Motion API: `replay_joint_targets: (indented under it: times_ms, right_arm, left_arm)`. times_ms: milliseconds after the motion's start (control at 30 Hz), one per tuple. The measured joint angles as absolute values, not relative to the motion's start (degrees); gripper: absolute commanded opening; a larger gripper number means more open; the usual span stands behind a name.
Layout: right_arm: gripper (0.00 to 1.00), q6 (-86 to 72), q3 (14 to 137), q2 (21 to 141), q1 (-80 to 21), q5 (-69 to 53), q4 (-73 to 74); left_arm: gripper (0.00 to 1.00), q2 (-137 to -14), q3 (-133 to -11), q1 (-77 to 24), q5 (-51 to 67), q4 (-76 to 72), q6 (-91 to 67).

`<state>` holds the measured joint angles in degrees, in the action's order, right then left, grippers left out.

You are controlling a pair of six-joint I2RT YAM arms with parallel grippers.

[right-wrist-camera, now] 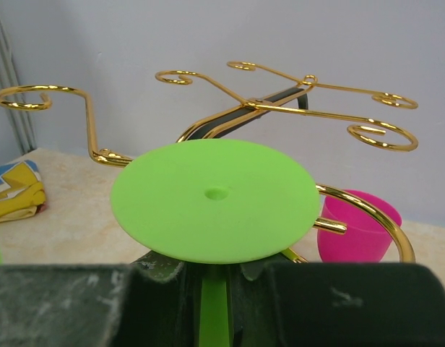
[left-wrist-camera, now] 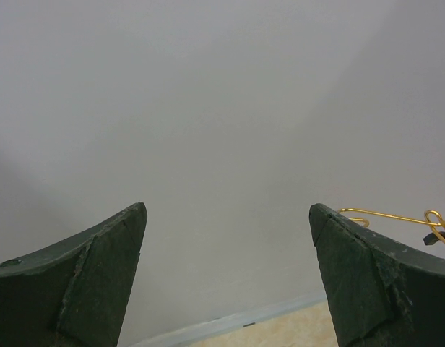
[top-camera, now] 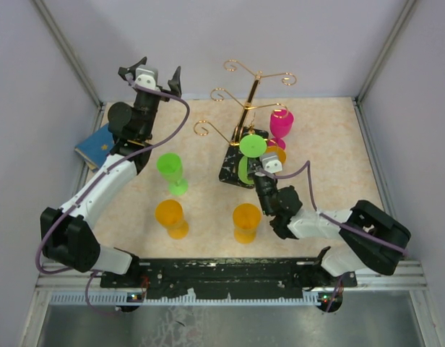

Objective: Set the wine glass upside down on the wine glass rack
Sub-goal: Turn the wine glass upside down at the wine rack.

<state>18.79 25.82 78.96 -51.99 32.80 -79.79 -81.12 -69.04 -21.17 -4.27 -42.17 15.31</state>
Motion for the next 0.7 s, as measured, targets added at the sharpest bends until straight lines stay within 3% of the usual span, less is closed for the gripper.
replay_joint_targets:
  times_ms: [700]
  right_arm:
    - [0.08, 16.82, 23.22, 76.60, -51.96, 31.40, -79.92]
  left_arm:
    - [0.99, -81.12, -66.94, -21.12, -4.58, -42.68, 15.31]
